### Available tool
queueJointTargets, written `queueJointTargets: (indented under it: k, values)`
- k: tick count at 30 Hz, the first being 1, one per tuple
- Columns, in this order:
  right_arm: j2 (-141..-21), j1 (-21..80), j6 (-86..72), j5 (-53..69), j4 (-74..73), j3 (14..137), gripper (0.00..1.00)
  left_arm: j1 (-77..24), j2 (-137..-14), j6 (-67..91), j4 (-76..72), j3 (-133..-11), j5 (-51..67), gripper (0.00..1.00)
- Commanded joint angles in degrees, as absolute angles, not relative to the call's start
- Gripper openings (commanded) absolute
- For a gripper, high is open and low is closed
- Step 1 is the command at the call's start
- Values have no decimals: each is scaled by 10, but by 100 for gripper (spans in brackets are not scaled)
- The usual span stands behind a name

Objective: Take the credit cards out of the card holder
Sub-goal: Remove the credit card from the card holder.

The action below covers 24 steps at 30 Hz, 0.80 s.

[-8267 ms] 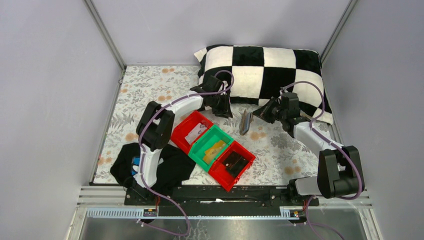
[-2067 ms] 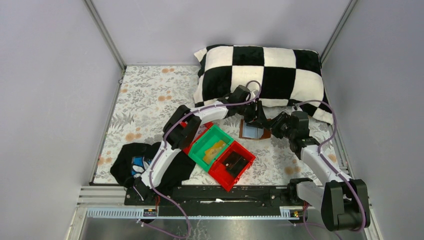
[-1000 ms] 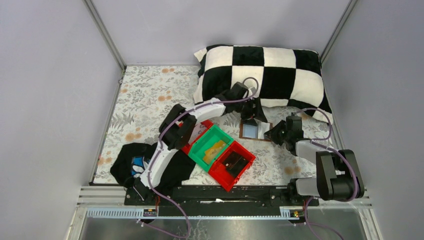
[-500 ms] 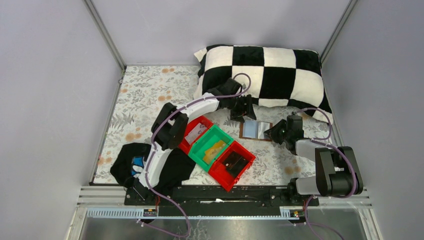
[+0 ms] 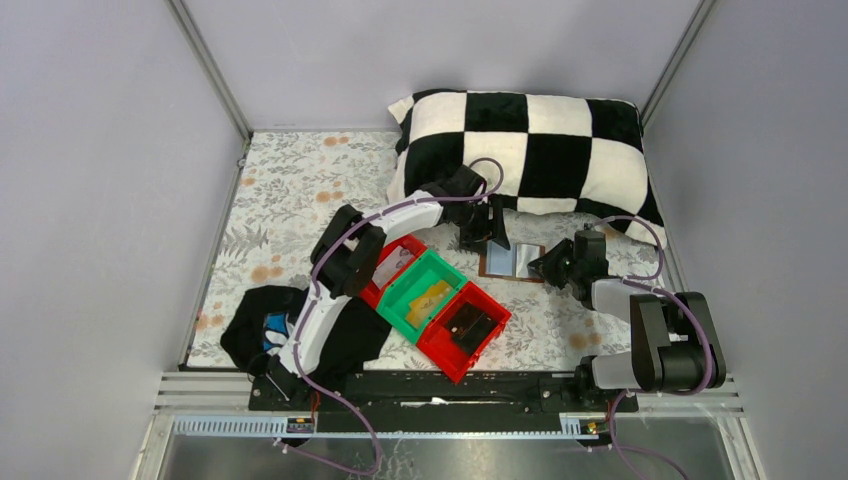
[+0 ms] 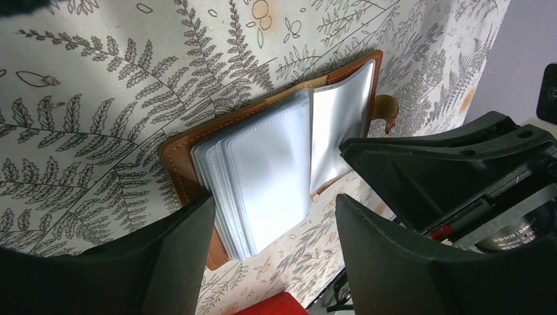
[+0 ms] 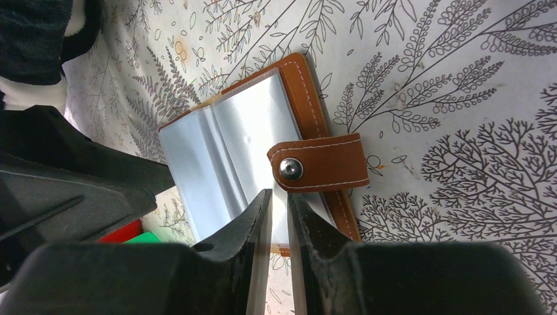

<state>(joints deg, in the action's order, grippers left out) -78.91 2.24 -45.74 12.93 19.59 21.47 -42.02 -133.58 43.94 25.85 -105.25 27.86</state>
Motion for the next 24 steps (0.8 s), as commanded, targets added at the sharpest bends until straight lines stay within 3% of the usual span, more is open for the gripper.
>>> queueJointTargets:
  k: [1, 9, 17, 24]
  values:
    - [-806, 18, -446, 103, 155, 203, 23, -425, -1347, 434, 254, -1057, 282, 72]
    - [-811, 18, -446, 106, 155, 204, 23, -438, -1343, 432, 240, -1069, 294, 71]
    - [-808, 18, -445, 108, 152, 205, 23, -440, -1323, 446, 186, -1053, 334, 43]
    - [-807, 17, -446, 111, 151, 206, 23, -444, -1311, 464, 161, -1056, 358, 33]
